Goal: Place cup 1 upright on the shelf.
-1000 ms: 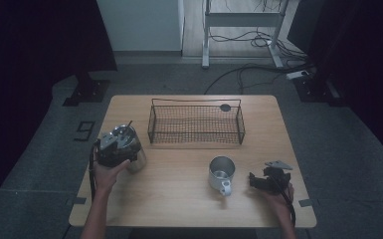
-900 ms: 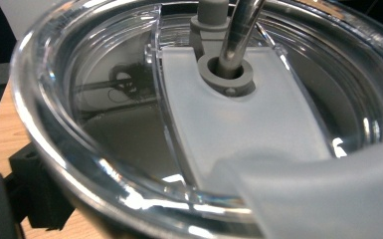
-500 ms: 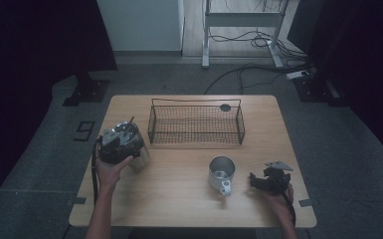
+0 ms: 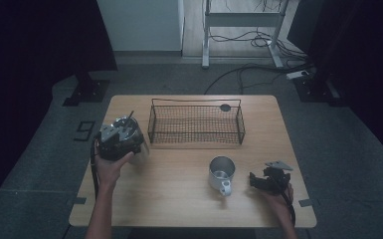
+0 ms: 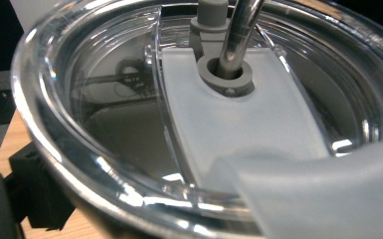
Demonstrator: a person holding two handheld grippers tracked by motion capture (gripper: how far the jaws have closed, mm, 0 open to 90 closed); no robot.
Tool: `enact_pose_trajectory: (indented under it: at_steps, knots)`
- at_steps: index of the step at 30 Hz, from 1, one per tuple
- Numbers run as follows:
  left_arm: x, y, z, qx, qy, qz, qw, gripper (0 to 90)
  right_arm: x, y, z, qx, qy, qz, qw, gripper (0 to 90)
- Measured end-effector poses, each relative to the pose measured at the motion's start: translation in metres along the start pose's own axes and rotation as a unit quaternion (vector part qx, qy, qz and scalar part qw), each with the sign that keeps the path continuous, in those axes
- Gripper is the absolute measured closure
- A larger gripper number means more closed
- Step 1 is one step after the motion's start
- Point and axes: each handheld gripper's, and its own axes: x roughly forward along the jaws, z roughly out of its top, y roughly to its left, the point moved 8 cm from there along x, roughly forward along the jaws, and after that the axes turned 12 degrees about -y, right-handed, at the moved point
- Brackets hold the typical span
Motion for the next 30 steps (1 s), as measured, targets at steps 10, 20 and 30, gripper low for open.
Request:
enact_pose_trajectory:
  at_steps: [10, 20, 30]
  knots:
    - [-0.010, -0.003, 0.018, 0.005, -0.011, -0.009, 0.9999, 3.6, -0.002, 0.000, -0.001, 0.004, -0.002, -0.006, 1.0000, 8.1]
    - [-0.007, -0.014, 0.042, 0.012, -0.019, -0.015, 0.9996, 3.6, -0.002, -0.001, -0.001, 0.003, -0.001, -0.006, 1.0000, 8.1]
    - [0.004, -0.032, 0.059, 0.022, -0.020, -0.027, 0.9992, 3.6, -0.002, -0.001, -0.001, 0.002, -0.001, -0.006, 1.0000, 8.1]
